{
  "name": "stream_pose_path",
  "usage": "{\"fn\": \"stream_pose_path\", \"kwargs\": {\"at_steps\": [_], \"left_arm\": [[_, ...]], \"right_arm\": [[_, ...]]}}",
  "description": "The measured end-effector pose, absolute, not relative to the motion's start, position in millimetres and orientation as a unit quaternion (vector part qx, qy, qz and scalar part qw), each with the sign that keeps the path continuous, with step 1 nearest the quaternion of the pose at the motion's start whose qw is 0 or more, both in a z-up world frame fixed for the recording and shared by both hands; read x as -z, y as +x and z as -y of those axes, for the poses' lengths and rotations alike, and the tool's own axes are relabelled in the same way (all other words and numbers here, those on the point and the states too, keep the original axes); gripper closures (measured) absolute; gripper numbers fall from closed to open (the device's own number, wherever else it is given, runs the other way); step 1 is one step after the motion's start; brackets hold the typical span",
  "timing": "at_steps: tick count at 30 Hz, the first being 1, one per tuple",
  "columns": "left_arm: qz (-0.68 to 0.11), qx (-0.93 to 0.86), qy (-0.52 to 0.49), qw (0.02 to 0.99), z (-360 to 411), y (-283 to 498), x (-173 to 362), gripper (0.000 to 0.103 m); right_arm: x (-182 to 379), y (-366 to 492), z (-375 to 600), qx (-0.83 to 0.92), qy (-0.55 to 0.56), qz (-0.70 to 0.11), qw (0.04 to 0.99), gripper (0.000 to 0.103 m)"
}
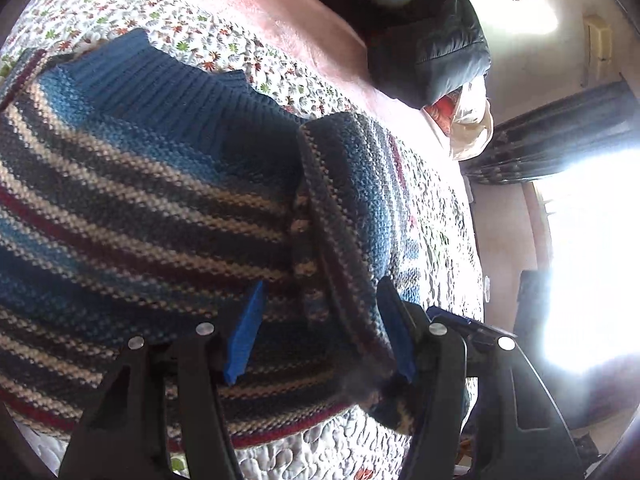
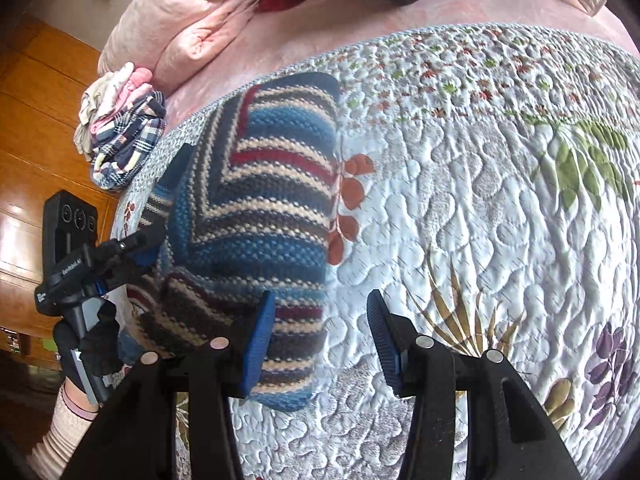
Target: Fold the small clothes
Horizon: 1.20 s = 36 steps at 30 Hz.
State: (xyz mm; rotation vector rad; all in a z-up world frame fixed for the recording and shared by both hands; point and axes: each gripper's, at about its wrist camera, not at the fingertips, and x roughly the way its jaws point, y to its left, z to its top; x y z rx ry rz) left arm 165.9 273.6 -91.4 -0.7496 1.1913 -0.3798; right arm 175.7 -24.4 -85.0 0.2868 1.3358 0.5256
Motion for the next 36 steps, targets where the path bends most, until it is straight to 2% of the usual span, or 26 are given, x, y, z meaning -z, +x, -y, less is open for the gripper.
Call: {"fn": "stream_pose_path", "kwargs": {"at_steps": [14,16,19,21,28,36], "left_arm": [[-0.555,0.172,-0.359,0.73,-242.9,201.2,105.6,0.046],[-0.555,0.173,-0.354,0.733,-237.7,205.4,104.9,0.053],[-0.556,0.169,-0.331,0.743,-230.6,209.4,101.0,0.074],[-0.553,0.169,-0.316,0.752,-227.2,209.7,95.7,0.082],[-0.509,0.186,-0.3,0.785,-231.9,201.7,62.4,0.086],[-0.482,0.176,-0.309,0.801,-283.4,186.8,33.2,0.086]], "right_arm": [[109.9,160.7,36.4,-0.242,0.157,-0.614,0.735,0.054],[111.7,159.6,37.2,-0.242,0.157,-0.614,0.734,0.054],[113.2,157.9,36.3,-0.243,0.158,-0.615,0.733,0.054],[112.9,155.9,35.3,-0.245,0.159,-0.614,0.733,0.054],[100.5,151.2,33.5,-0.252,0.164,-0.603,0.739,0.054],[82.2,145.8,14.4,-0.281,0.15,-0.587,0.744,0.054]]}}
